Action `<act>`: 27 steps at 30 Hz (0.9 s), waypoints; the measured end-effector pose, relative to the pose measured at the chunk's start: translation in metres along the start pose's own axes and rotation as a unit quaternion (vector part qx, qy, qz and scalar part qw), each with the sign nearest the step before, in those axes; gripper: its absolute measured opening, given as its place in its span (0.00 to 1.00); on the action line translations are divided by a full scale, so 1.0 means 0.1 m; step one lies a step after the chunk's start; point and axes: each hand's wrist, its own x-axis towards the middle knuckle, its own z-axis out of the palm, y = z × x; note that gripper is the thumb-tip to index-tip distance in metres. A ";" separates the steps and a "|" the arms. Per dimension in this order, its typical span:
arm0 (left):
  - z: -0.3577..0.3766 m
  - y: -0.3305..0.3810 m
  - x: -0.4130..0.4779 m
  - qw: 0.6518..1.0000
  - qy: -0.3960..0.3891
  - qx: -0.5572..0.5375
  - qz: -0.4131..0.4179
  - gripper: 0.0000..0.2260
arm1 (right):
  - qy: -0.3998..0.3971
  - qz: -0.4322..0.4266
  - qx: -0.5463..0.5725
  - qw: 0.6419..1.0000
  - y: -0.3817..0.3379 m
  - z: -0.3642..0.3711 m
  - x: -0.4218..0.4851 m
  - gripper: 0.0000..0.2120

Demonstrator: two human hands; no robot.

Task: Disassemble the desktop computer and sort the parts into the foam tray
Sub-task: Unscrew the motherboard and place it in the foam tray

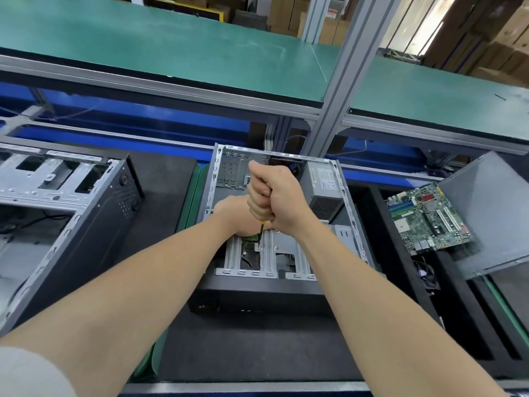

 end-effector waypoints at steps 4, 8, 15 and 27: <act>0.00 -0.01 -0.02 1.000 -0.004 -0.022 -0.020 0.13 | 0.003 -0.002 -0.001 1.000 0.00 0.08 -0.03 0.07; 0.00 -0.01 -0.05 0.998 0.014 -0.053 -0.011 0.11 | 0.100 -0.053 -0.043 0.993 0.06 0.15 -0.12 0.06; -0.06 0.05 -0.05 0.998 -0.011 -0.063 -0.018 0.09 | 0.374 0.015 -0.028 0.927 0.14 0.33 -0.10 0.20; -0.01 0.02 0.00 0.999 -0.011 -0.047 -0.020 0.07 | 0.223 0.024 0.072 0.972 0.22 0.17 0.04 0.24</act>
